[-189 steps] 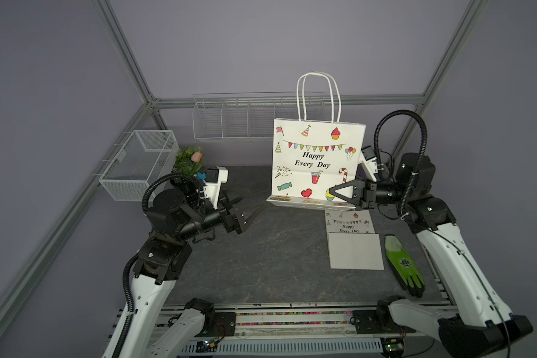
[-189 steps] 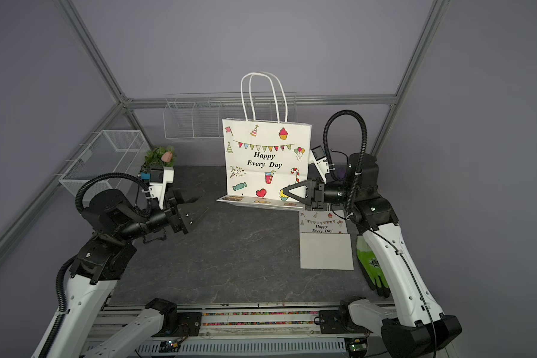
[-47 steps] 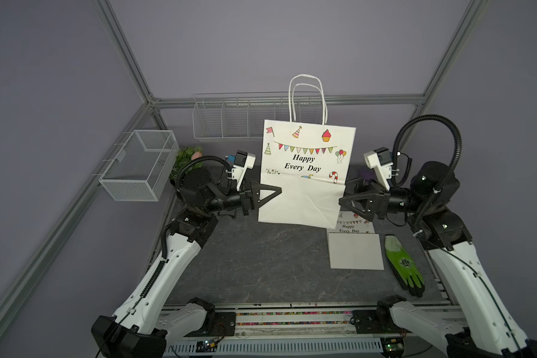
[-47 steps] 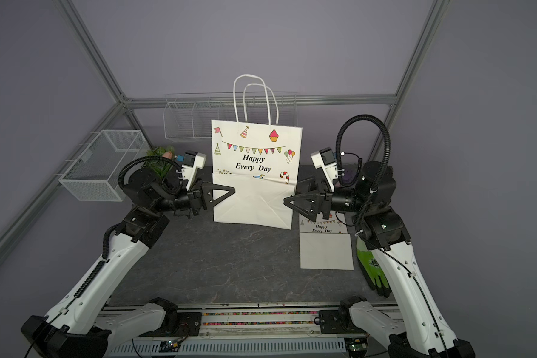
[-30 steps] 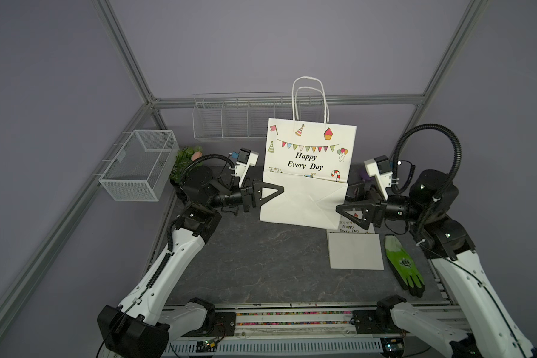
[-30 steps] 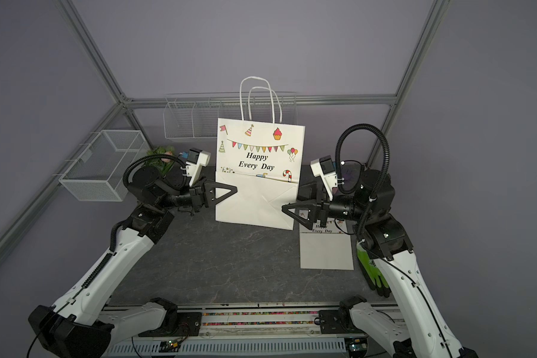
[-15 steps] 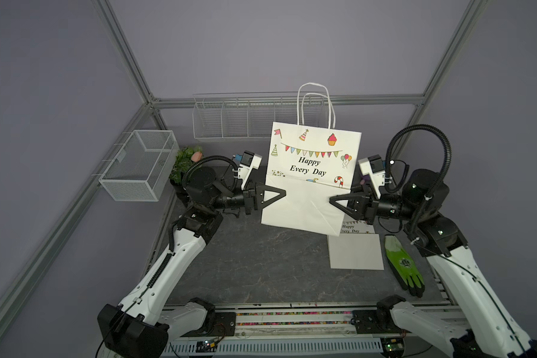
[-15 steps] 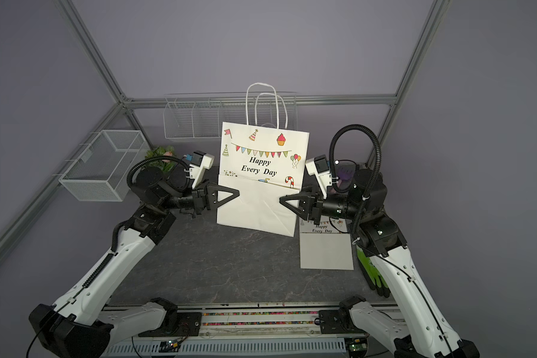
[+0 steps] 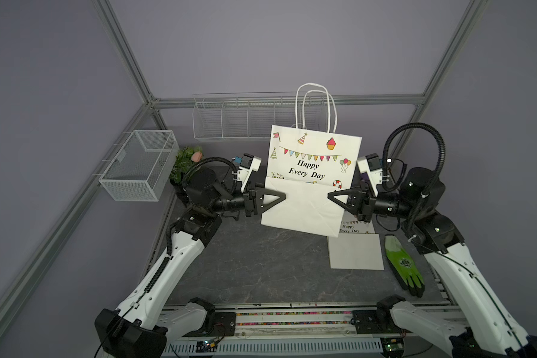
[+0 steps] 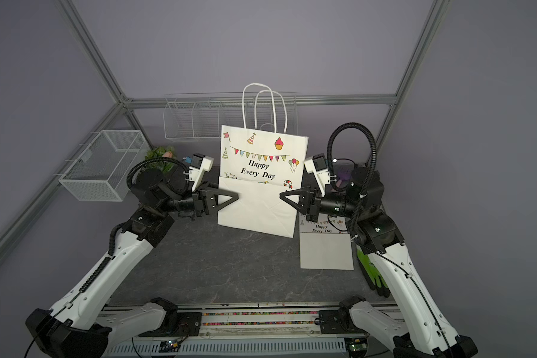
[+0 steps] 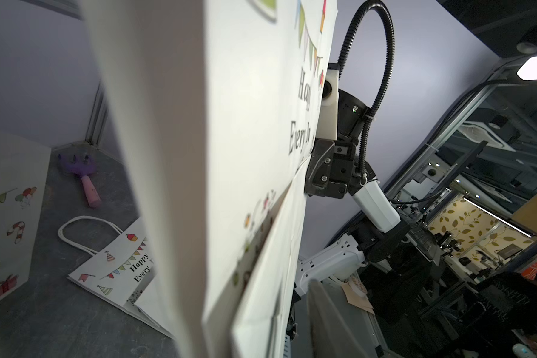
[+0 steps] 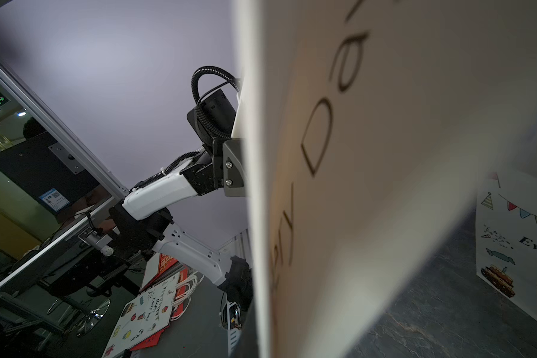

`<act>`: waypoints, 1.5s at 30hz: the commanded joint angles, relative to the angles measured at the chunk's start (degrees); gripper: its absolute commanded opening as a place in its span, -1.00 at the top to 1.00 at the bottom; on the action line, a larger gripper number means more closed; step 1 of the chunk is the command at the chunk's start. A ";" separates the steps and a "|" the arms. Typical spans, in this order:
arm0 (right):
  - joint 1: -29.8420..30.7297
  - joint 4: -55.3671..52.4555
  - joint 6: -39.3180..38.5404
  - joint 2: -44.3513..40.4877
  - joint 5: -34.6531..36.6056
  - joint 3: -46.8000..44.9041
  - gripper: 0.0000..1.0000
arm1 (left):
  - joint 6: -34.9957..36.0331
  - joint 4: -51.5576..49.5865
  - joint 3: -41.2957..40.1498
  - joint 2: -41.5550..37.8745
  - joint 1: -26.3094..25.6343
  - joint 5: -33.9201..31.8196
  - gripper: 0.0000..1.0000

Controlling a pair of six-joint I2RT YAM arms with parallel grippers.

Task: Put away the paper bag
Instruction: Press the paper bag.

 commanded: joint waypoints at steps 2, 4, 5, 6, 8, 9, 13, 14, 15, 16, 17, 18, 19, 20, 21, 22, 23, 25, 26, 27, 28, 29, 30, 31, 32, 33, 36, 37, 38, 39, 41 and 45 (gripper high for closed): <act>0.37 -1.84 -1.93 0.01 0.14 0.37 0.87 | -1.77 2.04 0.60 -0.51 -0.18 -1.70 -0.47; 0.40 -1.92 -1.62 0.25 -0.43 0.25 0.87 | -2.86 3.49 0.62 -0.41 -0.20 -2.09 -0.30; 0.38 -1.83 -1.40 0.36 -0.70 0.21 0.87 | -3.50 4.48 0.48 -0.39 -0.17 -2.03 -0.13; 0.38 -1.44 -0.94 0.52 -1.05 0.05 0.87 | -4.10 5.33 0.43 -0.32 -0.19 -2.03 0.09; 0.45 -0.41 0.07 0.55 -1.25 -0.32 0.87 | -4.50 5.76 0.29 -0.30 -0.19 -2.11 0.44; 0.47 0.05 0.54 0.63 -1.28 -0.49 0.87 | -4.50 5.69 0.19 -0.35 -0.17 -2.14 0.61; 0.48 0.56 1.60 1.22 -2.24 -0.75 0.85 | -4.51 5.25 -0.38 -0.90 -0.17 -2.19 0.87; 0.48 0.56 1.63 1.29 -2.39 -0.92 0.84 | -4.52 5.24 -0.57 -1.13 -0.22 -2.20 0.91; 0.44 0.48 1.69 1.26 -2.54 -1.10 0.83 | -4.51 5.25 -0.79 -1.49 -0.20 -2.33 0.96; 0.58 0.39 1.73 1.16 -2.62 -1.26 0.80 | -4.51 5.32 -1.04 -1.83 -0.18 -2.46 1.00; 0.52 0.52 1.71 1.01 -2.61 -1.50 0.73 | -4.76 5.45 -1.22 -2.03 -0.26 -2.47 1.00; 0.53 0.92 1.93 0.77 -2.79 -1.83 0.56 | -4.94 5.73 -1.41 -2.31 -0.26 -2.47 1.00; 0.54 1.72 2.28 0.59 -2.79 -2.27 0.31 | -5.16 5.99 -1.55 -2.45 -0.30 -2.48 1.00; 0.55 2.79 2.99 0.46 -2.94 -2.70 0.09 | -5.38 6.33 -1.67 -2.57 -0.35 -2.51 1.00; 0.52 4.24 3.95 0.43 -3.20 -3.15 -0.08 | -5.51 6.70 -1.92 -2.61 -0.54 -2.44 1.00; 0.53 6.09 5.12 0.54 -3.80 -3.54 -0.15 | -5.83 7.08 -2.16 -2.67 -0.74 -2.38 1.00; 0.60 7.80 6.46 0.70 -4.36 -3.90 -0.17 | -5.99 7.56 -2.43 -2.63 -0.77 -2.39 1.00; 0.93 11.44 9.05 1.14 -5.37 -4.82 -0.17 | -6.82 8.79 -3.24 -2.64 -0.96 -2.42 1.00; 1.16 12.60 9.79 1.31 -5.50 -5.17 -0.15 | -7.18 9.44 -3.71 -2.74 -1.04 -2.46 1.00; 1.40 13.47 10.30 1.40 -5.48 -5.42 -0.11 | -7.53 10.00 -4.10 -2.82 -1.06 -2.51 1.00; 1.64 13.78 10.42 1.54 -5.60 -5.57 -0.04 | -7.66 10.31 -4.55 -2.92 -1.07 -2.55 1.00; 1.78 13.90 10.43 1.51 -5.52 -5.59 0.01 | -7.67 10.41 -4.87 -3.09 -1.13 -2.68 1.00; 1.90 14.07 10.47 1.47 -5.32 -5.72 0.10 | -7.75 10.48 -5.17 -3.24 -1.14 -2.84 1.00; 2.05 14.23 10.58 1.36 -5.13 -5.92 0.21 | -7.67 10.50 -5.49 -3.38 -1.16 -2.83 1.00; 2.19 14.73 10.86 1.33 -4.85 -6.15 0.32 | -7.67 10.59 -5.78 -3.53 -1.15 -2.97 1.00; 2.24 15.55 11.41 1.25 -4.48 -6.57 0.44 | -7.67 10.55 -6.21 -3.77 -1.15 -3.21 1.00; 2.49 15.88 11.90 1.17 -3.33 -7.26 0.69 | -6.58 8.88 -7.36 -4.95 -1.19 -4.57 0.91; 2.45 14.16 10.86 1.01 -2.30 -7.19 0.75 | -5.32 7.05 -7.56 -5.48 -1.15 -5.42 0.84; 2.49 11.62 9.41 0.78 -1.03 -6.83 0.79 | -4.02 5.05 -7.65 -6.11 -1.19 -6.29 0.80; 2.49 8.26 7.44 0.49 0.76 -6.36 0.83 | -2.52 2.51 -7.74 -6.88 -1.14 -7.34 0.75; 2.50 2.86 4.49 -0.13 4.01 -5.99 0.87 | 1.26 -3.46 -7.57 -8.72 -1.20 -10.79 0.68; 2.41 -5.13 1.33 -0.51 7.71 -6.90 0.87 | 7.06 -13.01 -7.67 -12.53 -1.14 -18.12 0.61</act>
